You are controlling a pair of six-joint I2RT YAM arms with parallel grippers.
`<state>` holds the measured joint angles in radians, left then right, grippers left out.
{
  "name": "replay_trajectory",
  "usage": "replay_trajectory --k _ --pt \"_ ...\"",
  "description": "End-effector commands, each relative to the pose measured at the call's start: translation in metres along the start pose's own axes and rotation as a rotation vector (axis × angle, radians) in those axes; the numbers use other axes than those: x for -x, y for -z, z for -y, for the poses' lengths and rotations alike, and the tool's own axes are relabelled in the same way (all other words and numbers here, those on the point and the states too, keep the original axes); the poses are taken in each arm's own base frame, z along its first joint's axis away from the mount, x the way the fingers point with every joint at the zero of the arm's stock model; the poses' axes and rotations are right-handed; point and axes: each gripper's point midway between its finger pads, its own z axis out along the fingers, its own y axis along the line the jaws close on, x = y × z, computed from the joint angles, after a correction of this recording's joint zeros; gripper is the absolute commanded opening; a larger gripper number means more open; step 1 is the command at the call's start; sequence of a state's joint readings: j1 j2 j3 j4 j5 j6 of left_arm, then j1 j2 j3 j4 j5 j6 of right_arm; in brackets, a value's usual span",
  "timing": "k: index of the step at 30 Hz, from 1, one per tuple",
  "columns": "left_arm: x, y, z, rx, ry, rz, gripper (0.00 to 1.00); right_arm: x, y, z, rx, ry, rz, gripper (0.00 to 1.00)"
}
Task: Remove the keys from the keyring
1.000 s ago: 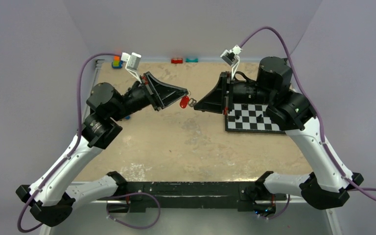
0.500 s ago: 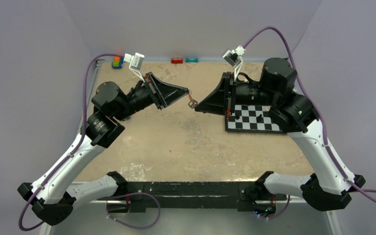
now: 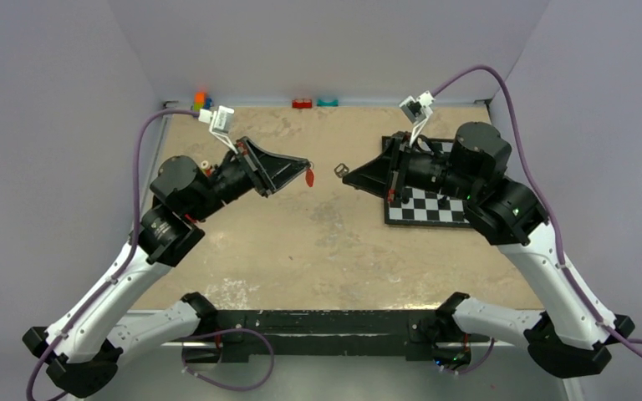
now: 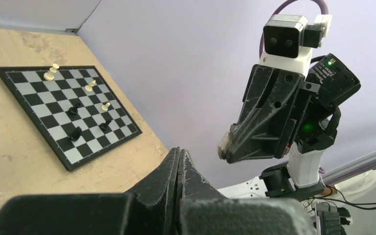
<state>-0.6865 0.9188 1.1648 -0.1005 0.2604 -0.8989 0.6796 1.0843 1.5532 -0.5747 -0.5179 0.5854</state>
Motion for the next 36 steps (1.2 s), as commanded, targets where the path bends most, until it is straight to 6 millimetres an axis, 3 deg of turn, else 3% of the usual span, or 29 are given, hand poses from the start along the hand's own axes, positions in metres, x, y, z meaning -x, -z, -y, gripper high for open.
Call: replay_trajectory --k 1,7,13,23,36 --pt "0.0 0.005 -0.011 0.027 0.002 0.037 0.0 0.016 -0.003 0.025 -0.11 -0.067 0.165 0.0" --pt "-0.019 0.007 -0.051 0.163 0.02 0.01 0.0 0.008 -0.01 0.049 -0.146 -0.156 0.239 0.0" --pt "-0.059 0.004 -0.107 0.317 0.095 -0.063 0.0 -0.028 -0.039 0.092 -0.222 -0.232 0.153 0.0" --pt "-0.131 0.0 -0.185 0.474 0.193 -0.201 0.0 -0.114 -0.077 0.177 -0.376 -0.361 -0.002 0.0" --pt "-0.199 0.012 -0.249 0.601 0.26 -0.321 0.0 -0.214 -0.106 0.24 -0.419 -0.463 -0.212 0.0"
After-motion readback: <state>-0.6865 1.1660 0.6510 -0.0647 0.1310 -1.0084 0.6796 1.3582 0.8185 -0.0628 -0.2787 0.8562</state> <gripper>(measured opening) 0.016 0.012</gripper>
